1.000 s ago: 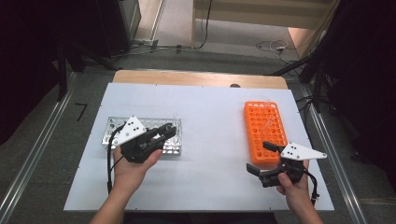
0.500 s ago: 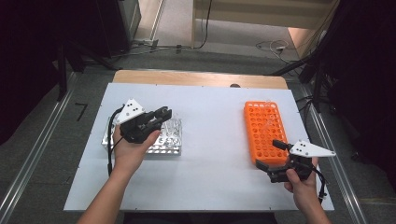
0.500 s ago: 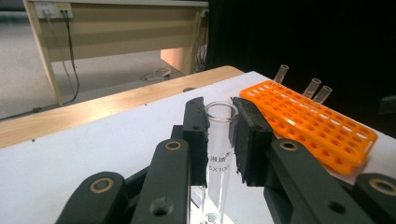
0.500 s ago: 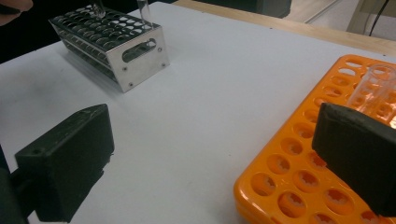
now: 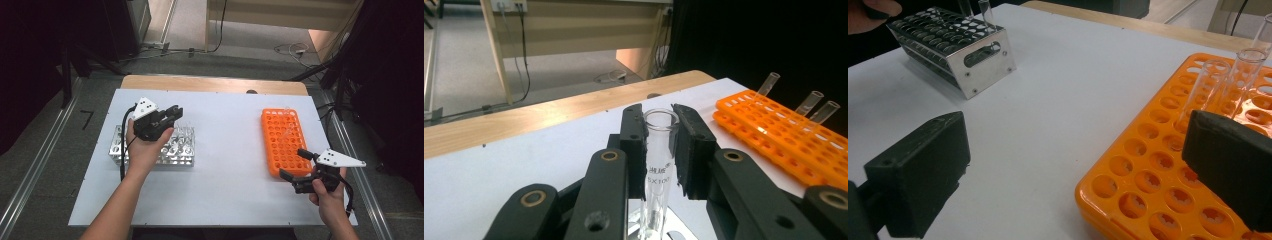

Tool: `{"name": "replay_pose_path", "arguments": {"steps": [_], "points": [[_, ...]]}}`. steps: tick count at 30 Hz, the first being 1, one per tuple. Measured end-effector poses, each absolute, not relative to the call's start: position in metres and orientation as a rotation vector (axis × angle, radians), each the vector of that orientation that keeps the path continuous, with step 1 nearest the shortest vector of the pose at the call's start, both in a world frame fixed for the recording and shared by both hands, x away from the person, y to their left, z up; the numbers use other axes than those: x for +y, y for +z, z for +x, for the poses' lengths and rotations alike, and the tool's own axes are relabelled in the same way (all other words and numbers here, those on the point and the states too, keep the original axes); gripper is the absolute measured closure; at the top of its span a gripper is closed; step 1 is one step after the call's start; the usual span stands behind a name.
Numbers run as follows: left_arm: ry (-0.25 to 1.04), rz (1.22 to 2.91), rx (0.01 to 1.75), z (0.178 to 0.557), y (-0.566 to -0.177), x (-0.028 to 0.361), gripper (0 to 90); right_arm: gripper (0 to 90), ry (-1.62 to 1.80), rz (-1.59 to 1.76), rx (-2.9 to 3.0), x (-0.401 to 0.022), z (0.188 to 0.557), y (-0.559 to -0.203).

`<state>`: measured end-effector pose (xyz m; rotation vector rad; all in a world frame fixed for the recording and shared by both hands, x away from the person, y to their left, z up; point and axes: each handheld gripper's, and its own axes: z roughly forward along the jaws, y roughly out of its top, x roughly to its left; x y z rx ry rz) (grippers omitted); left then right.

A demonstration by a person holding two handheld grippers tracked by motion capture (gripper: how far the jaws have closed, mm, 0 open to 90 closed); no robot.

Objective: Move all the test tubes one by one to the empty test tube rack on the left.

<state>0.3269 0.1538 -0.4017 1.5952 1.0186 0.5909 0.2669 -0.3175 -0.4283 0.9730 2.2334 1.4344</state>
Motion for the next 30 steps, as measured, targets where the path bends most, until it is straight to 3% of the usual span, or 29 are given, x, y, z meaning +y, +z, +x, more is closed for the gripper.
{"name": "replay_pose_path", "arguments": {"steps": [30], "points": [[0.572,1.684,1.112,0.341,-0.428,0.146,76.0,0.0,1.436,0.97,2.224,-0.318,0.267,-0.428]]}}
